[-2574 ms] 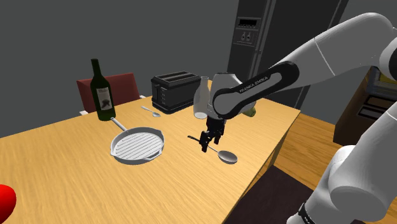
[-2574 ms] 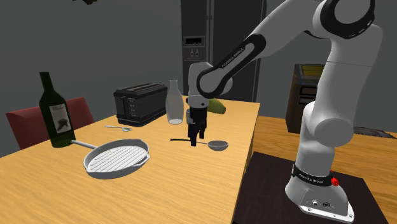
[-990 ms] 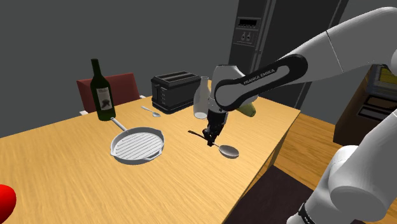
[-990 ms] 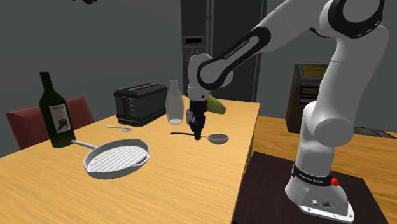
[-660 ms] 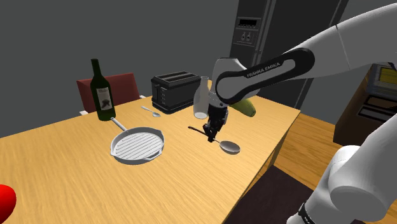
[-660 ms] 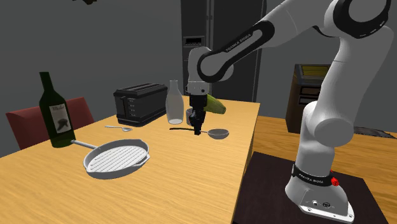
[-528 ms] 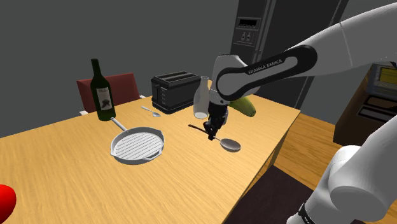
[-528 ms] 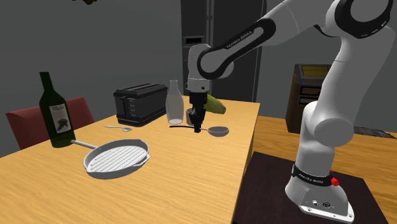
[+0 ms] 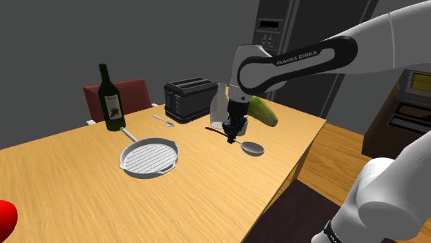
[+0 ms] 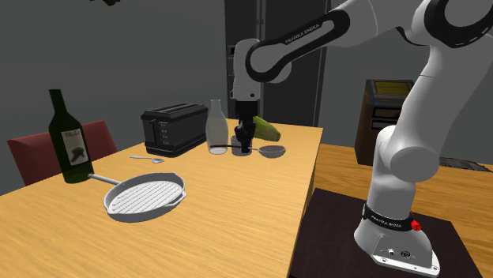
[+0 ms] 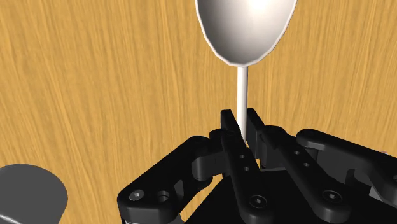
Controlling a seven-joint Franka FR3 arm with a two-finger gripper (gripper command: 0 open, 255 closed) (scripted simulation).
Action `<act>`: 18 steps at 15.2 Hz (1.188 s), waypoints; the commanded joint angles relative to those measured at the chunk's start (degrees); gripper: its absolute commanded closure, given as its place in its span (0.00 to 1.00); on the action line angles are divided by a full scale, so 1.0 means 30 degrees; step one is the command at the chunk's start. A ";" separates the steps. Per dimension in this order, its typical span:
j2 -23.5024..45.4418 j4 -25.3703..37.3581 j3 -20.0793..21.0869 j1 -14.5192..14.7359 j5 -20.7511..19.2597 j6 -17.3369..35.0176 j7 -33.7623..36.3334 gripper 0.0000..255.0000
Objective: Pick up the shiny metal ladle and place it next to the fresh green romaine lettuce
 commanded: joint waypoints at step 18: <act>-0.0965 0.3636 -0.0436 -0.0243 -0.0303 -0.4645 0.0024 1.00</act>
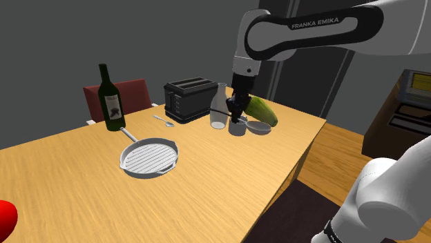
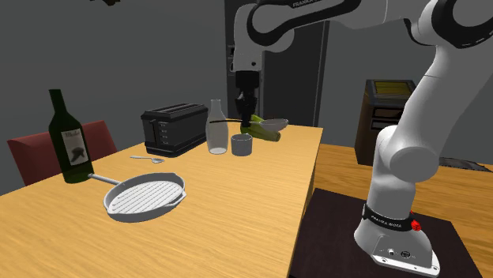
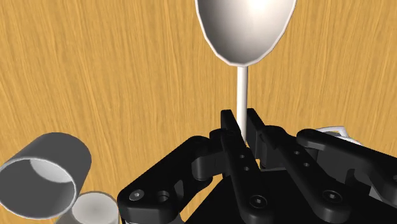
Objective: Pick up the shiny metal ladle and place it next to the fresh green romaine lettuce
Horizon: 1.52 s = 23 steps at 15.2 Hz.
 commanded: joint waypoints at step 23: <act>0.1247 0.1866 -0.7557 -0.4233 -0.2583 -0.1471 -1.0897 1.00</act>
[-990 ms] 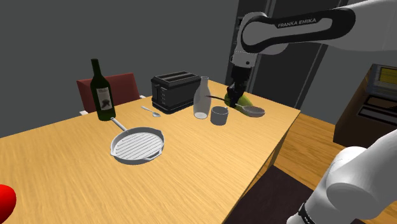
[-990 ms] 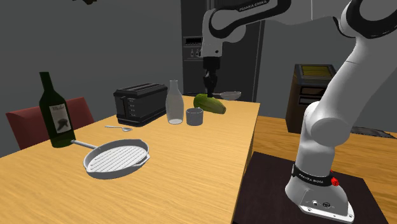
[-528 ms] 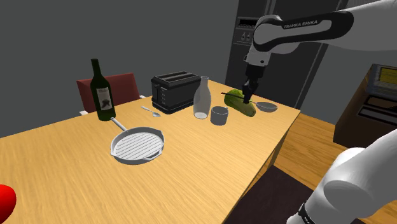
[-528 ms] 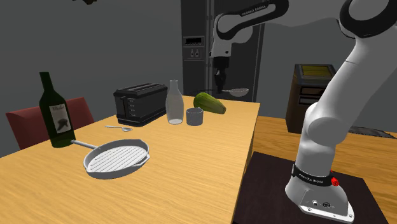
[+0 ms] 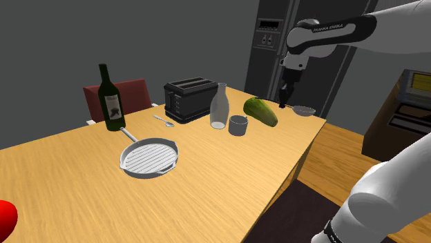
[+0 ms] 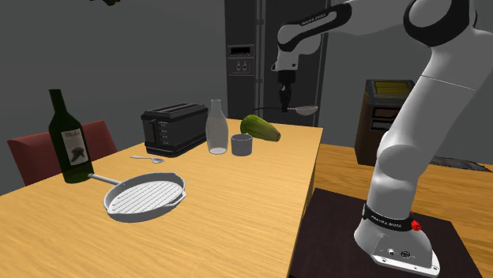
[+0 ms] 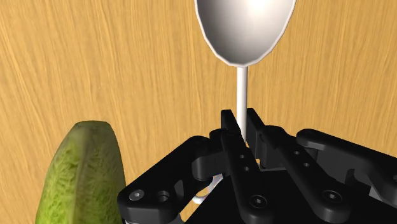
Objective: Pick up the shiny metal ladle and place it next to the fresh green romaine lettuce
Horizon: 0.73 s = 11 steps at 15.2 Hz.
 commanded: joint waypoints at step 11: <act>0.5130 0.5495 -0.3663 -0.2118 0.0988 -0.0988 -0.6222 1.00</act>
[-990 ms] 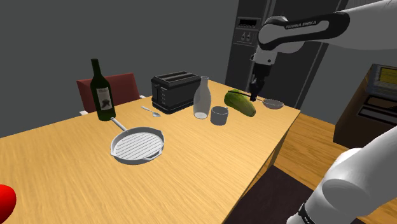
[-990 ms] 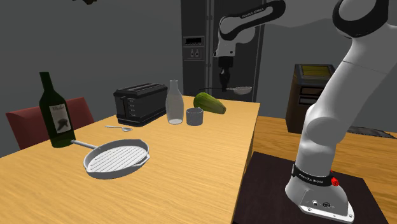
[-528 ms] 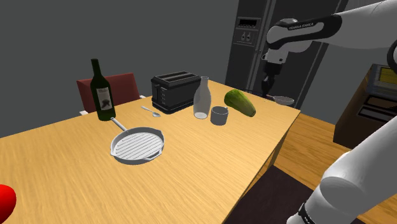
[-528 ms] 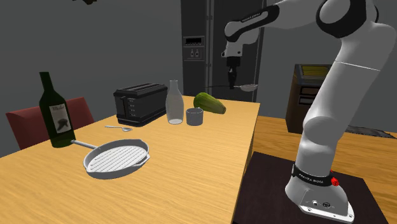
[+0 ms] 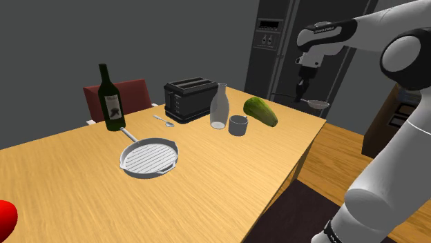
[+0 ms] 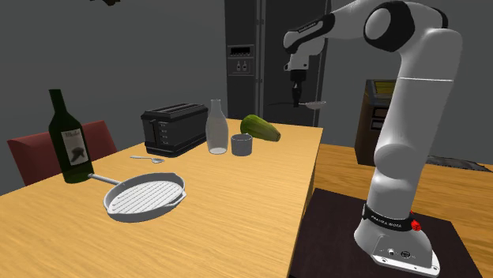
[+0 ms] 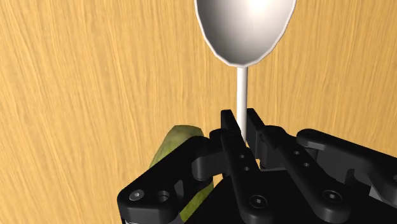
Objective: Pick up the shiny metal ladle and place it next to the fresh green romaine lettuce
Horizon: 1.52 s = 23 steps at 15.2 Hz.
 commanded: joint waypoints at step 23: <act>0.4946 0.1350 -0.1486 -0.2203 0.2283 0.2641 -0.4408 1.00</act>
